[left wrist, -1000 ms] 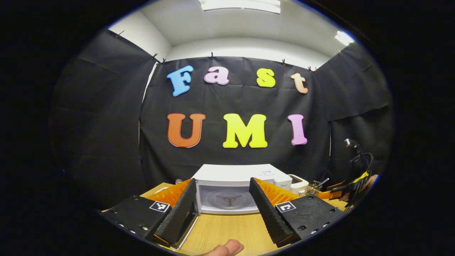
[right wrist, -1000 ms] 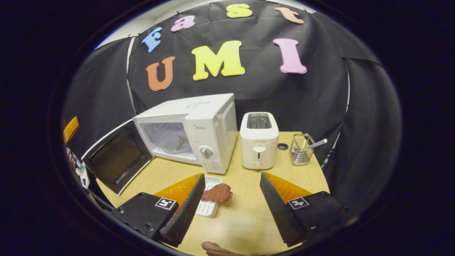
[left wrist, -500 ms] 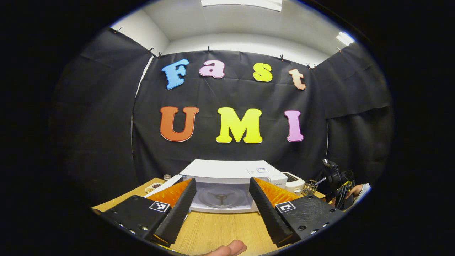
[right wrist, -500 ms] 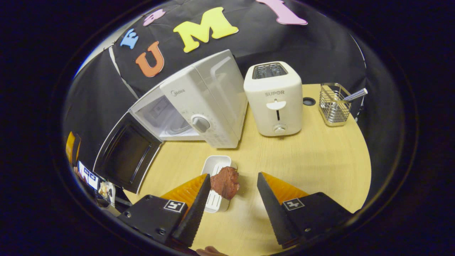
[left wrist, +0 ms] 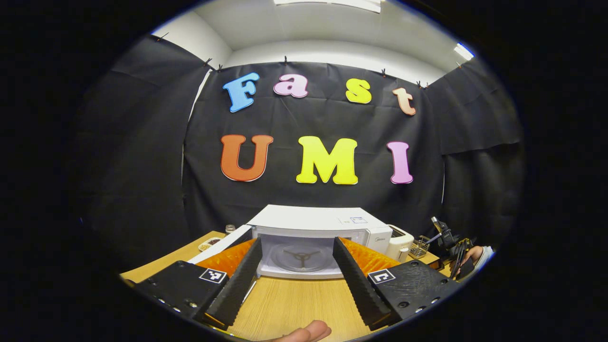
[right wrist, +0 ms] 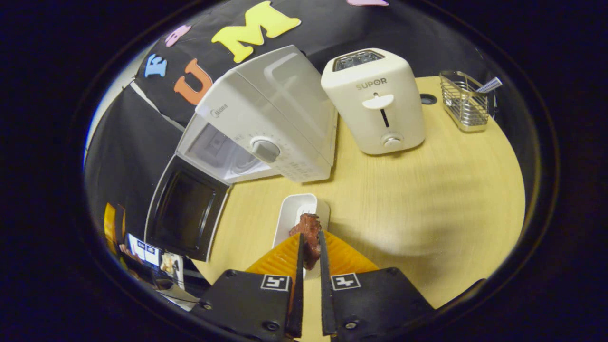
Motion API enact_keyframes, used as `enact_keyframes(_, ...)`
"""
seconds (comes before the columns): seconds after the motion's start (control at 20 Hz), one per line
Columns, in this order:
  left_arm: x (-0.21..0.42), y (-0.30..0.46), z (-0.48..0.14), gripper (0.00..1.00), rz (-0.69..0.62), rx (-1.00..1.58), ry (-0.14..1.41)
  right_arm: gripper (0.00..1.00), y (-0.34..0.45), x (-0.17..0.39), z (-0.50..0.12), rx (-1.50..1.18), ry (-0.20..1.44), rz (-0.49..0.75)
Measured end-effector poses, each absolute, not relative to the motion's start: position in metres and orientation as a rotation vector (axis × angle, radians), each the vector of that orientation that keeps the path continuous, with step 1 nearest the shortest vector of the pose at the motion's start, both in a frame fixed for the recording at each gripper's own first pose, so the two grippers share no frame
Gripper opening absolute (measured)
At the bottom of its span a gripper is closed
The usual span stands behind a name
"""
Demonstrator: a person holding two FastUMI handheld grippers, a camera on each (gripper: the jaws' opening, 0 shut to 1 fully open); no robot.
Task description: Open the microwave oven with the left hand, put the food in, and close the microwave oven.
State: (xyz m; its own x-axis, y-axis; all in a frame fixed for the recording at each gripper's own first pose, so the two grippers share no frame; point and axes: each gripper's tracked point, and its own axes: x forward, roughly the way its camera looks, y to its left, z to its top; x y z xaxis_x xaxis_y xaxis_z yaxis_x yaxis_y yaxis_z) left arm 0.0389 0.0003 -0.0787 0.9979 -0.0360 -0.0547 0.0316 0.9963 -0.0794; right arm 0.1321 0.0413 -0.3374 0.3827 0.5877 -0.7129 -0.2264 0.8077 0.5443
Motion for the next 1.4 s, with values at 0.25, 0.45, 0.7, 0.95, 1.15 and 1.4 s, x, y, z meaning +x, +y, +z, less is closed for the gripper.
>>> enact_keyframes(0.25, 0.026, 0.012, -0.074, 0.92, -0.017, -0.092, 0.043, 0.0, 0.041, 0.118, -0.317, 0.354, 0.996, 0.529)
enact_keyframes(0.45, 0.007, 0.017, -0.065, 0.92, -0.032, -0.07, 0.014, 0.09, 0.04, 0.103, -0.293, 0.319, 0.934, 0.498)
enact_keyframes(0.7, -0.022, 0.02, -0.055, 0.92, -0.059, -0.032, -0.025, 0.09, 0.047, 0.075, -0.271, 0.211, 0.845, 0.453)
enact_keyframes(0.95, -0.046, 0.029, -0.06, 0.92, -0.072, -0.049, -0.013, 0.09, 0.058, 0.05, -0.261, 0.063, 0.731, 0.355)
enact_keyframes(1.15, -0.064, 0.048, -0.064, 0.92, -0.052, -0.067, 0.002, 0.09, 0.082, 0.029, -0.251, 0.006, 0.653, 0.316)
enact_keyframes(1.4, -0.086, 0.075, -0.059, 0.92, -0.029, -0.102, -0.029, 0.09, 0.123, 0.022, -0.246, -0.01, 0.6, 0.321)
